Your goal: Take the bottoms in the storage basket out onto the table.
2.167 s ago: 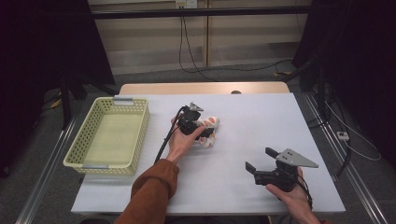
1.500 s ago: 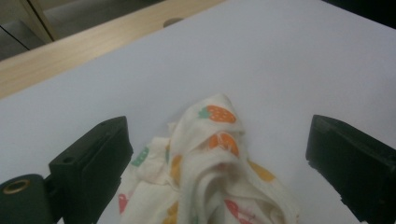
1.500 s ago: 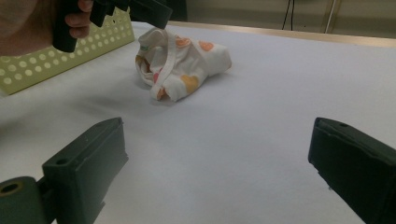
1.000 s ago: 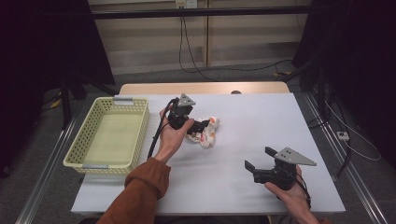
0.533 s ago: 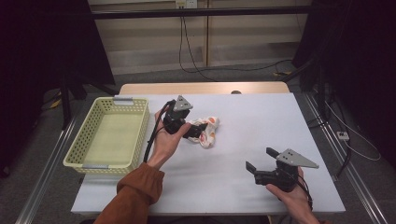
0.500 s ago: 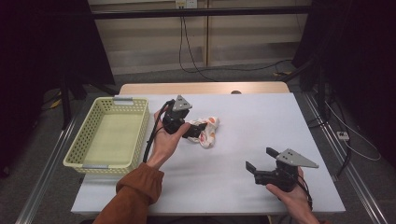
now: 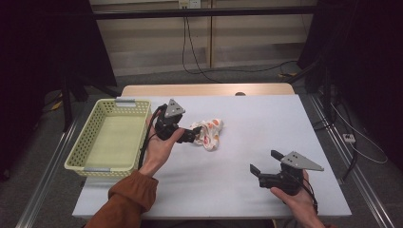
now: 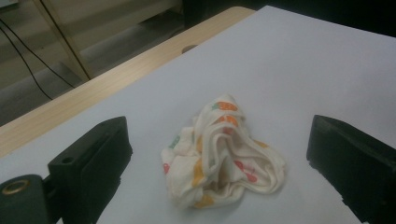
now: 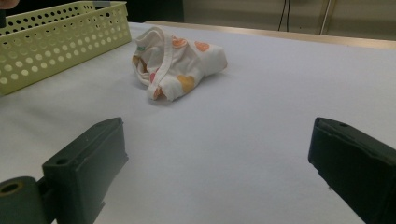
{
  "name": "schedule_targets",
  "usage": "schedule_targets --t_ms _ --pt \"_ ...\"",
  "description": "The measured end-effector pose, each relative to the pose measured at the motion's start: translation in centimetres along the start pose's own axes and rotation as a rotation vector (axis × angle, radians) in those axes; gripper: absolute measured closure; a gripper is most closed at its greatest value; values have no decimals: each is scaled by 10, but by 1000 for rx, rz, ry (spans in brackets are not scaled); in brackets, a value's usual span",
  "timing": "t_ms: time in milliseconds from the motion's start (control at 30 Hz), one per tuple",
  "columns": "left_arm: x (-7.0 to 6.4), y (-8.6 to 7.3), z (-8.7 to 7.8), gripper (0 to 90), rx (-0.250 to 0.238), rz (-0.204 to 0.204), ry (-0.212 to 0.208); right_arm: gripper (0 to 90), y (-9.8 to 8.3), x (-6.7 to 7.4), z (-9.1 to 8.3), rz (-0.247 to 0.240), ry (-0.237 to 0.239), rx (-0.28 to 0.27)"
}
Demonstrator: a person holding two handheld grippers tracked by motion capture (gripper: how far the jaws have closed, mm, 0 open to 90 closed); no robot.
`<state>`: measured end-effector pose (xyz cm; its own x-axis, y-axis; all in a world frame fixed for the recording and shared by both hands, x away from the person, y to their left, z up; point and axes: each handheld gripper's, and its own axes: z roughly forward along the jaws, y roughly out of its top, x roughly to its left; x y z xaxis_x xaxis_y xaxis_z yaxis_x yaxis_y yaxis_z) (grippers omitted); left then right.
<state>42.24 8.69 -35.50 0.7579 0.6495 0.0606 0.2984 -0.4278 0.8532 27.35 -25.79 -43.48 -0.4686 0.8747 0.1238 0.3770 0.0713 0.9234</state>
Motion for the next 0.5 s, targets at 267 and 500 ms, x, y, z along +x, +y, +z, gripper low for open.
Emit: schedule_targets --t_ms 267,500 --pt "2 0 -19 63 -29 -1 5 42 0 0 1 1 4 2" --pt "-3 -4 -32 58 -34 -25 12 42 0 1 1 -1 7 3"
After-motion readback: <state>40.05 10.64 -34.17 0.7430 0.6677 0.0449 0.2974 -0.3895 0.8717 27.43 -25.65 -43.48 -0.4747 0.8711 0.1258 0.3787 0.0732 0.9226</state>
